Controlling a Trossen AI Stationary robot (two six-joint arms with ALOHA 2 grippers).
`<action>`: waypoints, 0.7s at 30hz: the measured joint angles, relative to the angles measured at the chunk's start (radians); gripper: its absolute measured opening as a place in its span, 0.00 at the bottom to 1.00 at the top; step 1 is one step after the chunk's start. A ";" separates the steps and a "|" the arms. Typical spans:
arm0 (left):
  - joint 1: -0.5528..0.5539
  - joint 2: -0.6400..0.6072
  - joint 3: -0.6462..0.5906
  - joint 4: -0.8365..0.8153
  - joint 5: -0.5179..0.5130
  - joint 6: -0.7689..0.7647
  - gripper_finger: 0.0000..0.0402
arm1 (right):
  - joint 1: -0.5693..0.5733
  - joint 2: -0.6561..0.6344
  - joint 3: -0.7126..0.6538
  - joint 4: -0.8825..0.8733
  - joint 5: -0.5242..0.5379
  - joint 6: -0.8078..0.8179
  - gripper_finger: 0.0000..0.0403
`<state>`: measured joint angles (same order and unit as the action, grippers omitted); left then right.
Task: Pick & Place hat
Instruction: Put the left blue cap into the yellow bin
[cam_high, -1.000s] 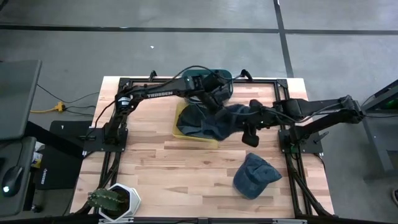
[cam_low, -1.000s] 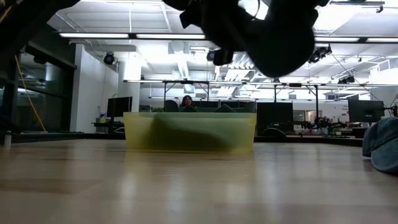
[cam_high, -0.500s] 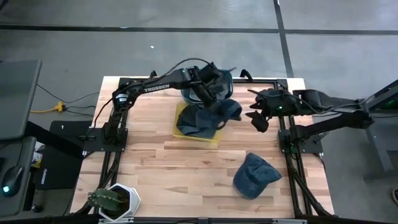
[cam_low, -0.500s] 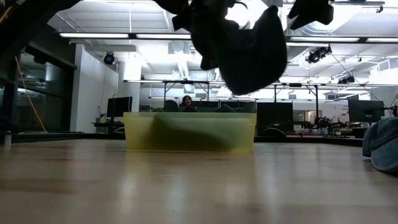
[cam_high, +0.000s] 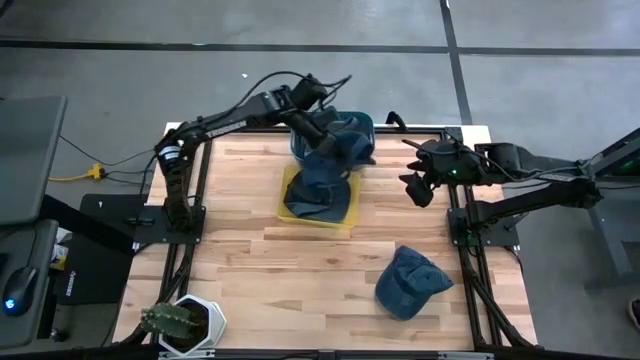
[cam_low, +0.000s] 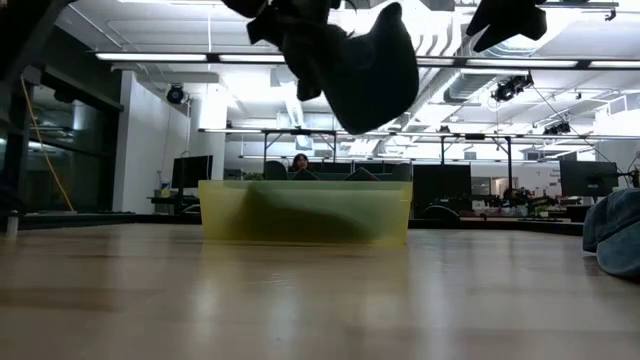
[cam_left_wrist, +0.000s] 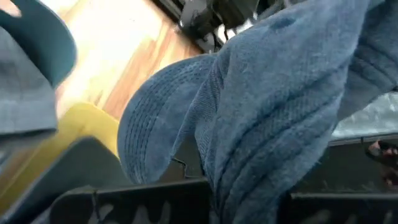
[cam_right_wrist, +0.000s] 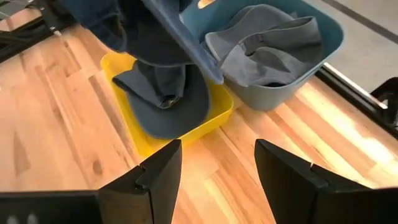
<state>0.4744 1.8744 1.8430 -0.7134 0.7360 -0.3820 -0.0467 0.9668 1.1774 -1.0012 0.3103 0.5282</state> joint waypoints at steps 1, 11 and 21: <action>0.001 -0.017 -0.031 0.030 -0.003 -0.011 0.00 | 0.000 0.000 0.000 0.000 0.009 0.007 0.49; 0.010 -0.247 -0.554 0.707 -0.025 -0.411 0.00 | 0.000 0.000 0.000 0.000 0.058 0.041 0.49; -0.046 -0.329 -1.045 1.547 -0.310 -0.969 0.00 | 0.000 0.000 0.000 0.009 0.069 0.056 0.49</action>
<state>0.4279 1.5452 0.7976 0.8332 0.4265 -1.3511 -0.0463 0.9672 1.1770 -0.9926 0.3794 0.5842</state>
